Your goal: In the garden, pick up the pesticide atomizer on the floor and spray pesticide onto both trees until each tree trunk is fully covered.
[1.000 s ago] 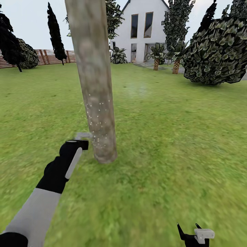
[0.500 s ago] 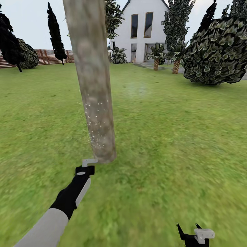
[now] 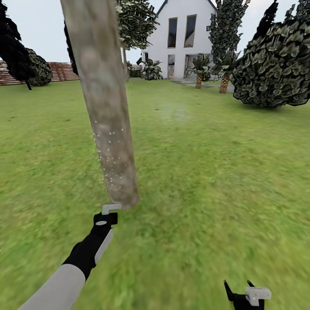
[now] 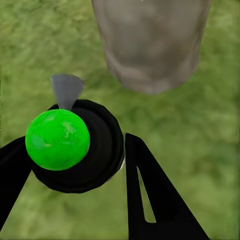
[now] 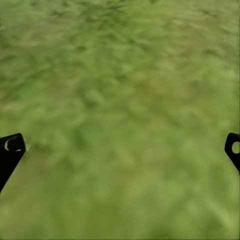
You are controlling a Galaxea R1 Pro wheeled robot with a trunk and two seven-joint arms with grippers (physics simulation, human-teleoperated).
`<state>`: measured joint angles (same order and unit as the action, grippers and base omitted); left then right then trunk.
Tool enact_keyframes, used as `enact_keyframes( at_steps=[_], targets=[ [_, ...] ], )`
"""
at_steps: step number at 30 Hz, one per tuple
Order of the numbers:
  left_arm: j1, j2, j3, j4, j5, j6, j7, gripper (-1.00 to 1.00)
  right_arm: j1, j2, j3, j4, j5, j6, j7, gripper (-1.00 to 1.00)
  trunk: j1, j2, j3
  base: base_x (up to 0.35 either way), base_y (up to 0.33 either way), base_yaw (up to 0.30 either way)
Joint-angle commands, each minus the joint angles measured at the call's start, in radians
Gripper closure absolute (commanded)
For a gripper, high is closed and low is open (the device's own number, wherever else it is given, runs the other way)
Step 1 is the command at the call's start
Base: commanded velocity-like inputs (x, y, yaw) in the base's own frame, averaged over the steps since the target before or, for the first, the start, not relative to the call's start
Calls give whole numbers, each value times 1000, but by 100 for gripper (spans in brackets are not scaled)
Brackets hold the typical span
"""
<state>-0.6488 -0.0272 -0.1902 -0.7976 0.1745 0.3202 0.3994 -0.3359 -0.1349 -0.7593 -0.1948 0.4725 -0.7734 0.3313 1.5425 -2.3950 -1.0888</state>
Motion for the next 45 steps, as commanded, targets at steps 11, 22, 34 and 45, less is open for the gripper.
enact_keyframes(
  at_steps=[11, 22, 34, 45],
  targets=[
    [0, -3, -3, 0, -4, 0, 1, 100, 0, 0, 0, 0, 0, 0, 0, -100, 0, 0, 2, 140, -231, 125],
    [0, -3, -3, 0, -7, 2, 1, 100, 0, 1, 0, 0, 0, -1, 0, -100, 0, 0, 2, 0, -273, 102],
    [0, 0, 0, 0, -7, 3, 14, 100, 0, 1, 0, 0, 0, 0, 0, -100, 0, 0, 2, 16, -273, 263],
    [0, 1, -2, 1, 5, 10, 55, 100, 0, 1, 0, 0, 0, -1, 0, -100, 0, 0, 2, 109, -273, 91]
  ],
)
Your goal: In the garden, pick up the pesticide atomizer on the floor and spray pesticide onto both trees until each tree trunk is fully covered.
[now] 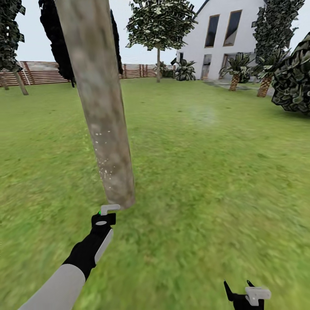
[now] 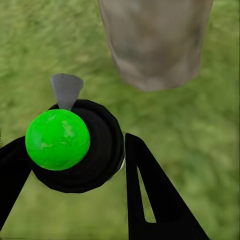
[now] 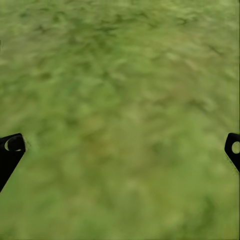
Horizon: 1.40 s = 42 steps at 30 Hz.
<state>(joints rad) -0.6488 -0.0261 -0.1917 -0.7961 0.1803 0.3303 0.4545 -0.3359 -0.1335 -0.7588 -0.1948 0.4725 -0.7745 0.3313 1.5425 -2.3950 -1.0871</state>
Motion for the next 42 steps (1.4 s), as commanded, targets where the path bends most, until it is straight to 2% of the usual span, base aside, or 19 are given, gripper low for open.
enact_keyframes(
  at_steps=[1, 8, 18, 29, 37, 42],
  targets=[
    [0, 0, 0, 0, -1, 1, 1, 100, 0, 0, 0, 0, 0, 0, 0, -100, 0, 0, 0, 137, -273, 270],
    [0, 0, 0, 0, -1, 0, 3, 100, 0, 0, 0, 0, 0, 0, 0, -100, 0, 0, 0, 139, -273, 273],
    [0, 0, 0, 0, -1, 1, 3, 100, 0, 0, 0, 0, 0, 0, 0, -100, 0, 0, 0, 229, -205, 45],
    [0, -1, 0, 0, -1, 1, 4, 100, 0, 0, 1, 0, 0, 0, 0, -100, 0, 0, 0, 225, -198, 256],
    [0, -2, 0, 0, -1, 1, 4, 100, 0, 0, 1, 0, 0, 0, 0, -100, 0, 0, 0, 142, -242, 25],
    [0, -2, 0, 0, -1, 1, 4, 100, 0, 0, 1, 0, 0, 0, 0, -100, 0, 0, 0, 12, -272, 215]
  ],
)
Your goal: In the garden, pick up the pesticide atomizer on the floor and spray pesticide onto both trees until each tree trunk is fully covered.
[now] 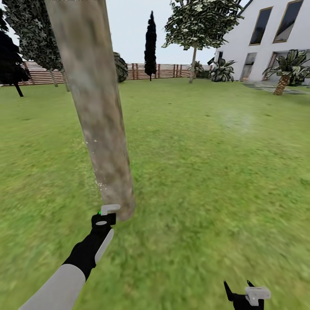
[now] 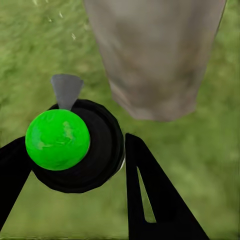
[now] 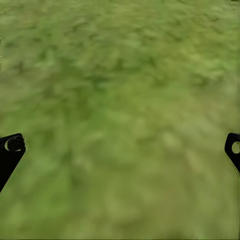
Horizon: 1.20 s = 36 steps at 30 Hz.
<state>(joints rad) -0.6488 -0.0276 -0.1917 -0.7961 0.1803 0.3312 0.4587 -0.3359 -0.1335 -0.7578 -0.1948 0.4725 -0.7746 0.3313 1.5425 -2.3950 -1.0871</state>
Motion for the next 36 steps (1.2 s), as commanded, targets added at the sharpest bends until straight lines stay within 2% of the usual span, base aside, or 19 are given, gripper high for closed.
enact_keyframes(
  at_steps=[1, 8, 16, 29, 33, 35, 36],
  targets=[
    [0, 0, 0, 0, -1, 0, 0, 100, 0, 0, 0, 0, 0, 0, 0, -100, 0, 0, 0, 1, -274, 273],
    [0, 0, 0, 0, -1, 0, 0, 100, 0, 0, 0, 0, 0, 1, 0, -100, 0, 0, 0, 0, -274, 272],
    [0, 0, 0, 0, -1, 0, 0, 100, 0, 0, 0, 0, 0, 0, 0, -100, 0, 0, 0, 0, -274, 43],
    [0, -2, 0, 0, -2, 2, 1, 100, 0, 0, 0, 0, 0, 1, 0, -100, 0, 0, 0, 0, -274, 271],
    [0, -2, 1, 2, -1, 0, 2, 100, 0, -2, -1, 0, 0, 0, 0, -100, 0, 0, 0, 0, -100, 153],
    [0, -4, 3, 9, 0, -3, 4, 100, 0, -2, -1, 0, 0, 0, 0, -100, 0, 0, 0, 0, -7, 12],
    [-5, -17, 1, 9, -1, -2, 4, 100, 0, -2, -1, 0, 0, 0, 0, -100, 0, 0, 0, 0, -2, 4]
  ],
)
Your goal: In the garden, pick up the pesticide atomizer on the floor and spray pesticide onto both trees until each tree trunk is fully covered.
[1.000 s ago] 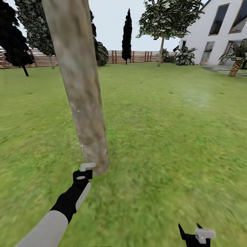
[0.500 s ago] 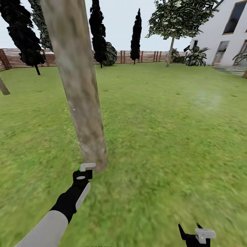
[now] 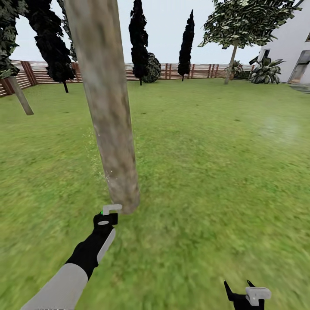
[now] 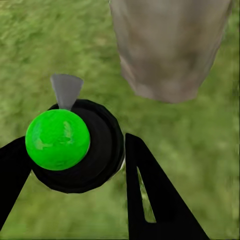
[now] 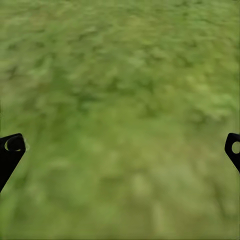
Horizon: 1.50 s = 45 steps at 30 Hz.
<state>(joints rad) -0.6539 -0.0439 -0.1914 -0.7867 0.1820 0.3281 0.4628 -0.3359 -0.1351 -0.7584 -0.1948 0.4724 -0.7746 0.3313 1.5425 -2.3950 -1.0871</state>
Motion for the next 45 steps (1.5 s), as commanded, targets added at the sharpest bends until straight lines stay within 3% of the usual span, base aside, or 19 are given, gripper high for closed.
enact_keyframes(
  at_steps=[1, 3, 5, 7, 8, 10, 12, 16, 18, 23, 27, 28, 30, 33, 36, 37, 40, 43, 45],
  targets=[
    [-5, -28, -1, 1, -4, 2, 0, 100, 0, 0, 0, 0, 0, 0, 0, -100, 0, 0, 0, 0, -1, 2],
    [-27, -105, -6, 8, -5, 6, 1, 100, 0, 0, 0, 0, 0, 0, 0, -100, 0, 0, 0, 0, 0, 0],
    [-45, -127, -7, 3, -3, 6, -2, 100, 0, 0, 0, 0, 0, 1, 0, -100, 0, 0, 0, 0, 0, 0],
    [-50, -125, -7, 5, -9, 7, 2, 100, 0, 1, 0, 0, 1, 1, 0, -100, 0, 0, 0, 0, 0, 0],
    [-52, -116, -3, 5, -14, 7, 29, 100, 0, 1, 1, 1, 1, 1, 0, -100, 0, 0, 0, 0, 0, 0],
    [-56, -53, -2, 6, -15, 7, 102, 100, 0, 0, 1, 1, 1, 1, 0, -100, 0, 0, 0, 0, 0, 0],
    [-49, -24, -6, 6, -13, 5, 110, 100, 0, 1, 1, 0, 1, 1, 0, -100, 0, 0, 0, 0, 0, 0],
    [-45, -40, -19, 11, -12, -2, 112, 100, 0, 3, 1, 0, 1, 1, 0, -100, 0, 0, 0, 196, 0, 0],
    [-46, -58, -57, 12, -12, -2, 112, 100, 0, 4, 1, 0, 2, 1, 0, -100, 0, 0, 0, 321, 0, 0],
    [-44, -52, -72, 12, -14, -4, 112, 100, 0, 4, 1, 0, 2, 1, 0, -100, 0, 0, 0, 122, 0, 0],
    [-43, 44, -62, 12, -5, 1, 113, 100, 0, 4, 1, 0, 2, 1, 0, -100, 0, 0, 0, 3, 0, 0],
    [-43, 53, -62, 12, -3, 2, 110, 100, 0, 5, 1, 0, 2, 1, 0, -100, 0, 0, 0, 0, 0, 0],
    [-43, 25, -70, 4, -3, 5, 109, 100, 0, 5, 1, 0, 2, 0, 0, -100, 0, 0, 0, 0, 0, 0],
    [-46, -83, -89, 0, -11, 8, 107, 100, 0, 4, 1, 0, 2, 1, 0, -100, 0, 0, 0, 0, 0, 0],
    [-50, -118, -171, -1, -4, 11, 106, 100, 0, 4, 1, 0, 2, 1, 0, -100, 0, 0, 0, 0, 0, 0],
    [-51, -122, -180, -1, -3, 11, 106, 100, 0, 3, 1, 0, 2, 1, 0, -100, 0, 0, 0, 0, 0, 0],
    [-54, -107, -174, -1, -7, 12, 112, 100, 0, 3, 1, 0, 2, 1, 0, -100, 0, 0, 0, 0, 0, 0],
    [-55, -39, -78, 0, -12, 15, 113, 100, 0, 3, 1, 0, 2, 0, 0, -100, 0, 0, 0, 0, 0, 0],
    [-55, 10, -39, -1, -6, 17, 109, 100, 0, 3, 1, 0, 2, 0, 0, -100, 0, 0, 0, 0, 0, 0]
  ],
)
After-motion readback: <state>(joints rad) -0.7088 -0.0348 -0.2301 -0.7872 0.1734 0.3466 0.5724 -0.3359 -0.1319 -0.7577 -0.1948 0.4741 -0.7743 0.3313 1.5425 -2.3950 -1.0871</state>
